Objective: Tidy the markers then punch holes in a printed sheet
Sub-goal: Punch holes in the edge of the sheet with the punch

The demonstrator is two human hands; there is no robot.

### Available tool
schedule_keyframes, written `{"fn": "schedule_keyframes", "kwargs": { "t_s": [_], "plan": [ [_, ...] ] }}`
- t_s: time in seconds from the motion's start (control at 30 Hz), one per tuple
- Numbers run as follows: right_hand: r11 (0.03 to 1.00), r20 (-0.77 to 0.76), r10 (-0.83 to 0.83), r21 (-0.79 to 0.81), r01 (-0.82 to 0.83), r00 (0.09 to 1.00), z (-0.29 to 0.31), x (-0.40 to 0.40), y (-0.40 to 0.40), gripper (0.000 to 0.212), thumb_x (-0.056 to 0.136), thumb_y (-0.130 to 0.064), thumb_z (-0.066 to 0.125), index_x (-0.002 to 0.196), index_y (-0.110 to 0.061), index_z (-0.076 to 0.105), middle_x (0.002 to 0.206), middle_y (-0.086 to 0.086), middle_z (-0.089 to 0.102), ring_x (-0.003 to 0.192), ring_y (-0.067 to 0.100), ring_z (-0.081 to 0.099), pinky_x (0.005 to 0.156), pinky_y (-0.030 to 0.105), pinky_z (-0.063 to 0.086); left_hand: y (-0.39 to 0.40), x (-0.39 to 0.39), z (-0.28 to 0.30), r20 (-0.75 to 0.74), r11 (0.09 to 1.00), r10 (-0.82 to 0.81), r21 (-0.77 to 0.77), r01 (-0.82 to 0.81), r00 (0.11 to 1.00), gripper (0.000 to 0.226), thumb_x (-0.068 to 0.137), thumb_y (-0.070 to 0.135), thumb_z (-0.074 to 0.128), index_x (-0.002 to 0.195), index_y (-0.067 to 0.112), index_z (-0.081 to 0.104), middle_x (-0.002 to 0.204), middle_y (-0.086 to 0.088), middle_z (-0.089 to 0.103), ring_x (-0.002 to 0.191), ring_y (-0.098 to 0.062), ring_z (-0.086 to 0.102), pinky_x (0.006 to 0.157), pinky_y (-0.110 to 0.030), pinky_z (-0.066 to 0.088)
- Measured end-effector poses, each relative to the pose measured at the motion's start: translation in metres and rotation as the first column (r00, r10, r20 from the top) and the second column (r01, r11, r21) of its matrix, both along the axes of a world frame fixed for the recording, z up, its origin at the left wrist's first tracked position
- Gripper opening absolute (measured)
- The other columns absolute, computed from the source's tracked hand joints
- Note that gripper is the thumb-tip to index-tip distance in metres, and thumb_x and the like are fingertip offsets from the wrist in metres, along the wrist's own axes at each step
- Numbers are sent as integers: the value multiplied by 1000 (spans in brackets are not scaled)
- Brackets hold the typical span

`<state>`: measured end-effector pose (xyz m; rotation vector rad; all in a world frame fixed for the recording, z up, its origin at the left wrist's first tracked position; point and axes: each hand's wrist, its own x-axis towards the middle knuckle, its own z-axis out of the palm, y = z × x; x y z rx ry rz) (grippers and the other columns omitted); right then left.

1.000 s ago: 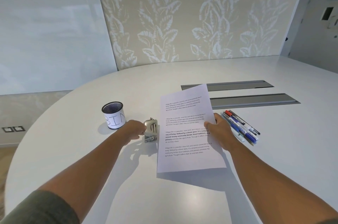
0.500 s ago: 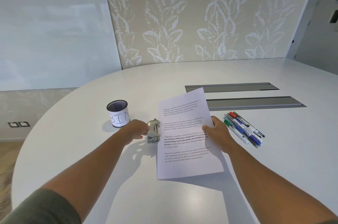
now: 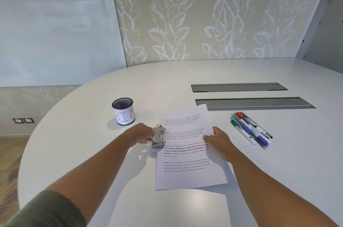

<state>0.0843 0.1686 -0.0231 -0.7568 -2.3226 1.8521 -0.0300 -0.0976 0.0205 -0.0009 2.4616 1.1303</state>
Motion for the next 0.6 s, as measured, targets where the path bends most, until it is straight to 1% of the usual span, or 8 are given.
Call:
{"fn": "schedule_keyframes", "kwargs": {
  "t_s": [0.07,0.1,0.17,0.23,0.33,0.43,0.53,0.6],
  "plan": [
    [1000,15,7,-22,-6,1000,-2,1,-1,24,85,-8,62,108,-15,61,106,5,72,95,24,69,89,43,57,1,2,-3,6,1000,-5,-30,5,1000,13,93,9,56,96,2,65,86,-11,68,82,-19,63,88,-29,56],
    [1000,21,7,-27,-7,1000,-3,1,-2,24,85,-8,62,108,-15,61,105,5,72,94,24,70,86,42,57,1,2,-5,8,999,-6,-43,7,1000,14,92,9,56,98,1,66,89,-12,69,83,-20,64,89,-29,56],
    [1000,32,8,-20,-8,999,-3,3,-3,27,85,-8,62,111,-14,60,104,6,72,92,24,69,79,37,57,1,4,-8,15,998,-14,-64,15,1000,16,93,9,56,103,0,65,98,-15,73,86,-20,67,88,-28,56],
    [1000,39,13,-4,-13,999,-3,4,-5,32,86,-9,62,117,-14,58,105,5,70,91,23,68,74,33,55,1,6,-9,27,997,-26,-68,27,999,18,93,8,56,106,-1,64,107,-16,74,95,-21,71,87,-28,56],
    [1000,37,6,26,-7,999,-4,6,-6,40,87,-8,59,125,-17,54,112,4,68,97,22,67,80,35,54,1,9,-9,40,996,-33,-81,37,999,17,93,8,56,105,-1,64,110,-16,74,105,-22,72,87,-28,56],
    [999,35,7,53,-9,999,-4,6,-9,42,86,-8,56,127,-17,52,116,4,66,100,22,66,80,35,53,1,12,-10,56,995,-41,-87,45,998,8,93,8,55,89,5,61,110,-14,74,106,-21,72,86,-27,56],
    [997,41,8,76,-11,999,-4,6,-9,42,86,-7,55,127,-17,53,115,4,66,99,22,65,74,32,52,0,12,-11,69,995,-44,-90,50,997,8,93,9,55,87,6,61,109,-13,74,100,-19,73,90,-29,55],
    [997,41,1,78,-4,999,-4,6,-9,43,85,-7,56,128,-17,54,115,4,66,99,21,65,72,30,52,-1,12,-13,77,994,-46,-94,53,996,9,93,10,55,87,6,61,108,-13,75,91,-17,72,85,-27,57]
  ]
}}
